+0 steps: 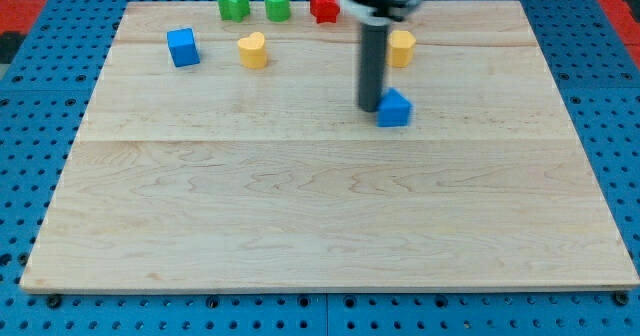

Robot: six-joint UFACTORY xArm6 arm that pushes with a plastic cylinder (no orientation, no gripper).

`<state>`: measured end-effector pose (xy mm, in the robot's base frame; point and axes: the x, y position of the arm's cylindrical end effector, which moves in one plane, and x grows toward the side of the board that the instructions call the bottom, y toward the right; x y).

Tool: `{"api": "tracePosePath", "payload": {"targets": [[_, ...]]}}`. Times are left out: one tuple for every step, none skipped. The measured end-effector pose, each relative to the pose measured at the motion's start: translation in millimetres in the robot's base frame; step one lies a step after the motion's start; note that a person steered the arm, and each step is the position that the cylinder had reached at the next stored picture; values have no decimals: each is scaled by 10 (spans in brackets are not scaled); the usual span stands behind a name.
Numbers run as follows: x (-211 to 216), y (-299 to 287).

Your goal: Push the blue cube diagonally right below the yellow hexagon

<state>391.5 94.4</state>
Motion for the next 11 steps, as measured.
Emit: {"api": "tracePosePath", "payload": {"targets": [[13,765],[52,344],[97,-274],[83,-393],[74,-393],[74,-394],[74,-406],[77,-556],[77,-1563],[-141,-2800],[-767,-3931]]}}
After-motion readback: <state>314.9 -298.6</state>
